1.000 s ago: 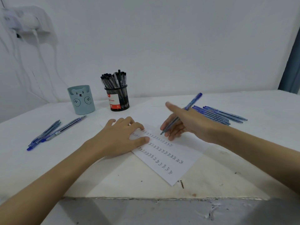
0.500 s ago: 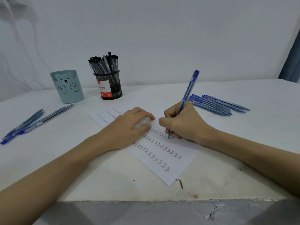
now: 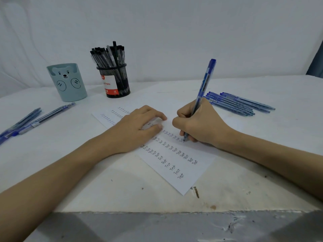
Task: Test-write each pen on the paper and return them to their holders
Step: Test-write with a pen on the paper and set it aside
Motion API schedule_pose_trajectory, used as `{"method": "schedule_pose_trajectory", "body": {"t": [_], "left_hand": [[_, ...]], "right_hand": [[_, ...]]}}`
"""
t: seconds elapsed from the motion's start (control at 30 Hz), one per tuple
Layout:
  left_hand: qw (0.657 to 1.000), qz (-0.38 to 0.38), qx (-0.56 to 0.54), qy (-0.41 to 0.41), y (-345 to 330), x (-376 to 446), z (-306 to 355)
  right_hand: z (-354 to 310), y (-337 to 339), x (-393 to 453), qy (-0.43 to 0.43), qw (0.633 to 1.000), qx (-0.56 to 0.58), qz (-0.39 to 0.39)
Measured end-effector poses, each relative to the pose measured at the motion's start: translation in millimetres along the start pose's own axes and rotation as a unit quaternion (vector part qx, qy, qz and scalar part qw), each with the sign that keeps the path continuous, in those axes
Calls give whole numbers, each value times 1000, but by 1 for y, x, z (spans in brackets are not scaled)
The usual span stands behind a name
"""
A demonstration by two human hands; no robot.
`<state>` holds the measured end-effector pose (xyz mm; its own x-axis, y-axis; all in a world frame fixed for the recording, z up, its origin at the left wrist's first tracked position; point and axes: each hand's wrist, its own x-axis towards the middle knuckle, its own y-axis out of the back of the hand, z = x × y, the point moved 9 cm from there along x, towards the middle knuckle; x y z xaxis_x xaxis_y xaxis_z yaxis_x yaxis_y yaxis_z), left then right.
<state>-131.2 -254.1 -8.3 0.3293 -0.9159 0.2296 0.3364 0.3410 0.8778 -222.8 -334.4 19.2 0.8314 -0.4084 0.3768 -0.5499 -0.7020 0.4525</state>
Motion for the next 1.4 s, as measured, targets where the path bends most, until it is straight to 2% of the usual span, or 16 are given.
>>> {"method": "schedule_pose_trajectory", "body": {"t": [0.47,0.8,1.4], "left_hand": [[1000,1,-6,2,2,-2,2],[997,66,31,30,27,-10,-10],[997,64,38,37,24,-10,-11]], "right_hand": [[0,0,0,-6,1000,3,1],[1,2,0,-14,1000,8,8],[6,5,-2,-37,999,-3,27]]}}
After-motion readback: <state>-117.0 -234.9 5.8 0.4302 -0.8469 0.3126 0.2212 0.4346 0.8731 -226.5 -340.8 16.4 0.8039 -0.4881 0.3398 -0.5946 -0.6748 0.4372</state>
